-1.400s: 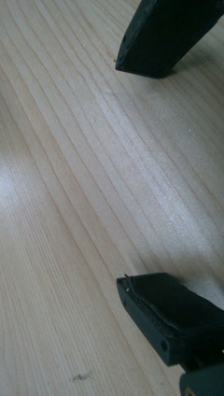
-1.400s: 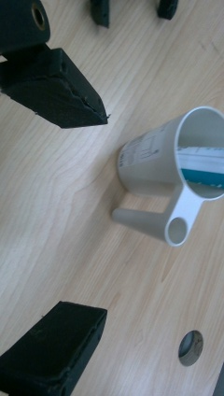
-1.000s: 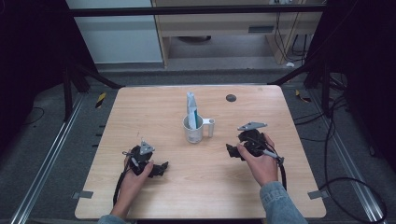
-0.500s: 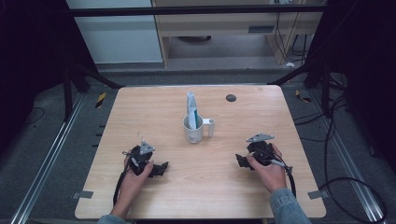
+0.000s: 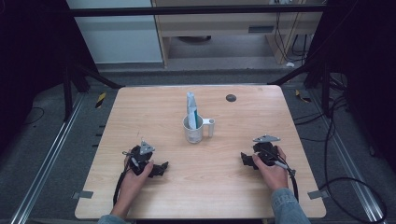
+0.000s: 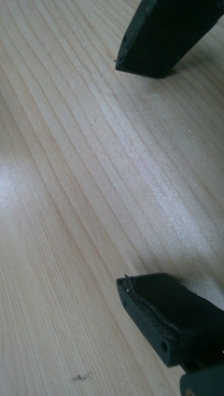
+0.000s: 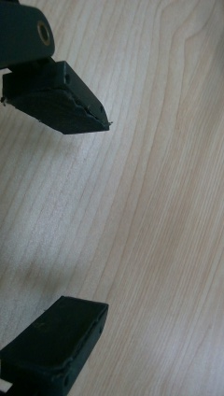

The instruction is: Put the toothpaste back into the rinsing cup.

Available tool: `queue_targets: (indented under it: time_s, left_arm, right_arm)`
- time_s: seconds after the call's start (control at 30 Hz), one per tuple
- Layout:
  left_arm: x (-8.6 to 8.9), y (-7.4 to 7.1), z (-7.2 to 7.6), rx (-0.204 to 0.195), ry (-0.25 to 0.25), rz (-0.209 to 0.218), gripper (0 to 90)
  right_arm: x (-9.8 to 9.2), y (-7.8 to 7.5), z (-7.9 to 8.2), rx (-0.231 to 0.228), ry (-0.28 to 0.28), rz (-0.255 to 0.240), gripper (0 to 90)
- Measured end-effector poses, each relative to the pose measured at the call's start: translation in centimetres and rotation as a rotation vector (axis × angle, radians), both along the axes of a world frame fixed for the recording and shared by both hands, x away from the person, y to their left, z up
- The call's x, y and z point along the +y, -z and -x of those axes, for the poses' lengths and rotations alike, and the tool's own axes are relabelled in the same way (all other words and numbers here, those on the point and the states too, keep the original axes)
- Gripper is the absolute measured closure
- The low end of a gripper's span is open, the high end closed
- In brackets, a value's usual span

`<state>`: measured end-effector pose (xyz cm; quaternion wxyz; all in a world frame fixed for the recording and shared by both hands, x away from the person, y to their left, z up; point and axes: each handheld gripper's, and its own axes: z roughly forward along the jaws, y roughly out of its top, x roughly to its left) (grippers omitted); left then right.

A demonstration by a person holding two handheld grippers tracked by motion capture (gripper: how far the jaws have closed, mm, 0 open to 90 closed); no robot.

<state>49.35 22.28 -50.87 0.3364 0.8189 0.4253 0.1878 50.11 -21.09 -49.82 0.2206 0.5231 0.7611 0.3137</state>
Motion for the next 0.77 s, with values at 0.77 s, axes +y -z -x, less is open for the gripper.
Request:
queue_targets:
  time_s: [0.77]
  left_arm:
    - [-0.1,0.0,0.0,0.0,0.0,0.0,0.0]
  right_arm:
    - [-0.1,1.4,-0.7,-0.026,0.107,-0.014,2.2]
